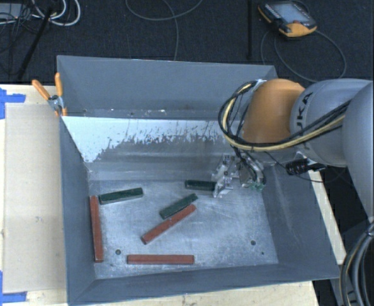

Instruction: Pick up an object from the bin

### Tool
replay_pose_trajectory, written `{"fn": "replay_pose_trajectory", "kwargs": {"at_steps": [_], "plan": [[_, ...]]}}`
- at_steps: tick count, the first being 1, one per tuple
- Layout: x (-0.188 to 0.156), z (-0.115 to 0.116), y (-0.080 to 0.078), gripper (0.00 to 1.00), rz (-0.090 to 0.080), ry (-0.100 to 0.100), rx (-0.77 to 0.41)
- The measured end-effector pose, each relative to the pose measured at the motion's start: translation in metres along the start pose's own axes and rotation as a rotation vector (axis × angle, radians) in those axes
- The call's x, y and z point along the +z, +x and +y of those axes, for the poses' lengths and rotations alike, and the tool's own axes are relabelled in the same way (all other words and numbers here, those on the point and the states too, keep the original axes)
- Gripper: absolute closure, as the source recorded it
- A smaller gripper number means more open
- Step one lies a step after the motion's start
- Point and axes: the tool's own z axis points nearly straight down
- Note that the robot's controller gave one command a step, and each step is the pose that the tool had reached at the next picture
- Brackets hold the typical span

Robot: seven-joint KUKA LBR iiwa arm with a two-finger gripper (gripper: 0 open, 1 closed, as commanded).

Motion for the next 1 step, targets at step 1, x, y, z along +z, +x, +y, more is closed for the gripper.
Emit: {"fn": "replay_pose_trajectory", "kwargs": {"at_steps": [1], "plan": [[-0.1309, -0.0023, 0.0129, 1.0, 0.011, 0.001, 0.0]]}}
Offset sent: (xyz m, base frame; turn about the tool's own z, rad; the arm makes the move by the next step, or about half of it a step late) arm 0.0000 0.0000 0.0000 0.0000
